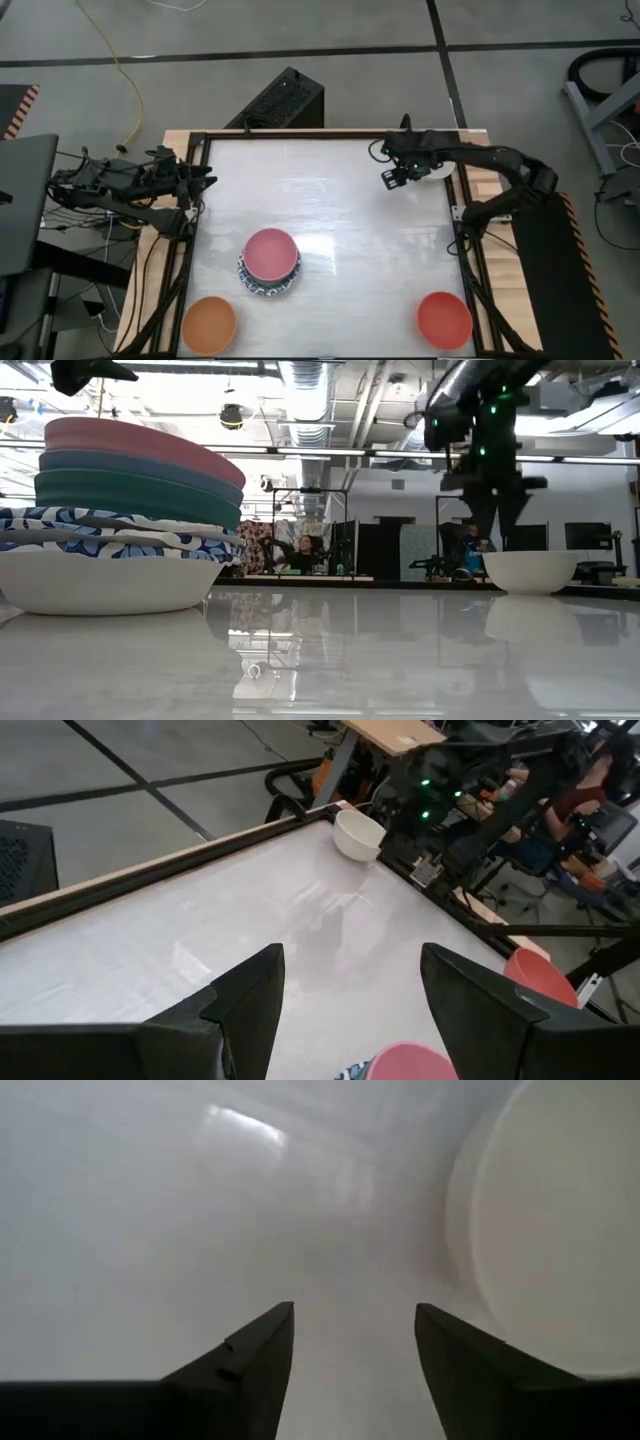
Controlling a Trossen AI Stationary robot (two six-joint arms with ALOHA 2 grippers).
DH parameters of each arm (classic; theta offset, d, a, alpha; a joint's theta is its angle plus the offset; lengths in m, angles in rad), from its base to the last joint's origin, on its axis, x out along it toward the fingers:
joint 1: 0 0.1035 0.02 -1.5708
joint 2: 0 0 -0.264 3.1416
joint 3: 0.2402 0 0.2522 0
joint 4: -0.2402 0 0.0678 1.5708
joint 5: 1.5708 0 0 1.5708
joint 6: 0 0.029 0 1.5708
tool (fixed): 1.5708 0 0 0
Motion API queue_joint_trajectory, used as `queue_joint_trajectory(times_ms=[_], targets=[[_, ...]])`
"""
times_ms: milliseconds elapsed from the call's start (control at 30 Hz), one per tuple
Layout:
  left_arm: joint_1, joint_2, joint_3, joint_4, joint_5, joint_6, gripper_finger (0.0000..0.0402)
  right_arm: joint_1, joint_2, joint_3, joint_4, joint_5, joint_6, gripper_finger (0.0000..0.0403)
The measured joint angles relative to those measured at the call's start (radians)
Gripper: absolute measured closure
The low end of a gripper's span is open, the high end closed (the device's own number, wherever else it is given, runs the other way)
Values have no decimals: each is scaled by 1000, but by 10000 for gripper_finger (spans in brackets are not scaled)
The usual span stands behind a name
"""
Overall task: Nest bowls inside each other
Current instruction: Stack the white bowl on top of the pink bowl
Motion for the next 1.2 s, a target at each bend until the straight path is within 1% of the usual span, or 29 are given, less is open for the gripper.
queue_joint_trajectory(times_ms=[100, 267, 433, 667, 733, 867, 1033, 1133, 1200], targets=[[0, 0, 0, 0, 0, -11, 178, -26, 39, -34, 38, 14, -5, 170], [0, 0, 0, 0, 0, -28, 178, -19, 49, -18, 101, -6, -25, 173], [0, 0, 0, 0, 0, -29, 178, -18, 40, 12, 78, 44, -50, 175], [0, 0, 0, -1, 0, -30, 178, -77, 55, 13, 74, 126, -56, 175], [0, 0, 0, -1, 0, -30, 178, -96, 64, 13, 73, 125, -74, 175], [0, 0, 0, -2, 0, -30, 178, -115, 108, 13, 75, 127, -106, 175], [0, 0, 0, -2, 0, -30, 178, -147, 207, 10, 97, 133, -121, 177], [0, 0, 0, -2, 0, -30, 178, -148, 254, 10, 96, 133, -100, 200], [0, 0, 0, -3, 0, -30, 178, -146, 273, 10, 97, 133, -73, 238]])
